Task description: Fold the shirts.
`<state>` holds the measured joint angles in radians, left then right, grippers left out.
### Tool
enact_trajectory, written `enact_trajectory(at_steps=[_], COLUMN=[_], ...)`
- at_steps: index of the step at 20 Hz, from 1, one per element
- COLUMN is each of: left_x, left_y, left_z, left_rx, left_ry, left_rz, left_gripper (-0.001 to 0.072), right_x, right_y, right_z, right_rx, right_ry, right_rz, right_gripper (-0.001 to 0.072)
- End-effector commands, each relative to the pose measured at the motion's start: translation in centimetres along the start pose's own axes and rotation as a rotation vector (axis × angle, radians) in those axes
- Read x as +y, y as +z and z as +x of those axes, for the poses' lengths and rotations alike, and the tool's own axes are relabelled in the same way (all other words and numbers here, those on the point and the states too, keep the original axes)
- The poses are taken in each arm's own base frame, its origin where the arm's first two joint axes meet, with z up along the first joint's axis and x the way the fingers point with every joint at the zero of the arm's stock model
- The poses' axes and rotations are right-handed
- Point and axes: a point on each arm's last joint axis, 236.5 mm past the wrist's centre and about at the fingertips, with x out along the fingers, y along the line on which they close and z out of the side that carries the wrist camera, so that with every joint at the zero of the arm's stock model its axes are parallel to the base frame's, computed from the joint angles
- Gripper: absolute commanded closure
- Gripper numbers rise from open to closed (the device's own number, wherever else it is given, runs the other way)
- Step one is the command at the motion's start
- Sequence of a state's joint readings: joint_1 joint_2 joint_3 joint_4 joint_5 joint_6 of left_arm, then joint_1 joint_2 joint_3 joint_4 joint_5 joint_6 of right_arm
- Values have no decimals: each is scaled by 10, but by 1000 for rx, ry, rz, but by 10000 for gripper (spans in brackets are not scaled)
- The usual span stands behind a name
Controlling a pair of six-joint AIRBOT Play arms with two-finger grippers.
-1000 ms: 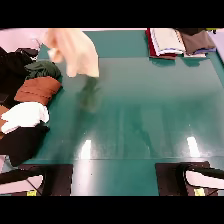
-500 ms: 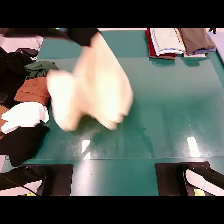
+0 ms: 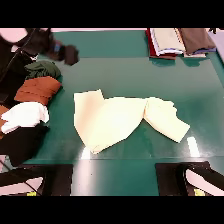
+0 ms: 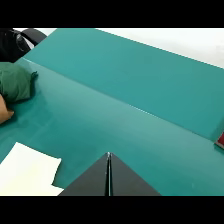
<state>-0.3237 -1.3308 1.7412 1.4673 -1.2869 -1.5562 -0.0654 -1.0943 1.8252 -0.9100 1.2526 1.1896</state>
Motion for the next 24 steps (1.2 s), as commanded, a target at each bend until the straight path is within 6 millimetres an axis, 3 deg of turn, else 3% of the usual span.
enact_trajectory(at_steps=[1,5,7,8,11,14,19,22,24], left_x=[56,53,45,38,13,6,1,-19,-32], left_y=[-95,-224,-267,-281,-291,-288,-287,-299,-291], left_z=[12,39,54,62,81,97,105,118,120], left_rx=[198,357,413,434,405,334,311,377,368], left_ry=[90,96,81,62,-38,-76,-104,-167,-226], left_rz=[-155,-266,-344,-376,-494,-584,-610,-602,-624], left_gripper=[301,299,52,53,55,56,58,58,337], right_x=[1,2,5,7,17,27,28,29,27], right_y=[-2,-2,-2,-2,-3,-4,-5,-7,-15], right_z=[0,0,2,2,6,10,11,11,10], right_rx=[7,8,10,11,15,23,26,35,68], right_ry=[4,6,15,20,45,69,73,76,77], right_rz=[0,0,-2,-5,-15,-26,-26,-26,-24], right_gripper=[694,694,694,694,694,694,694,694,694])
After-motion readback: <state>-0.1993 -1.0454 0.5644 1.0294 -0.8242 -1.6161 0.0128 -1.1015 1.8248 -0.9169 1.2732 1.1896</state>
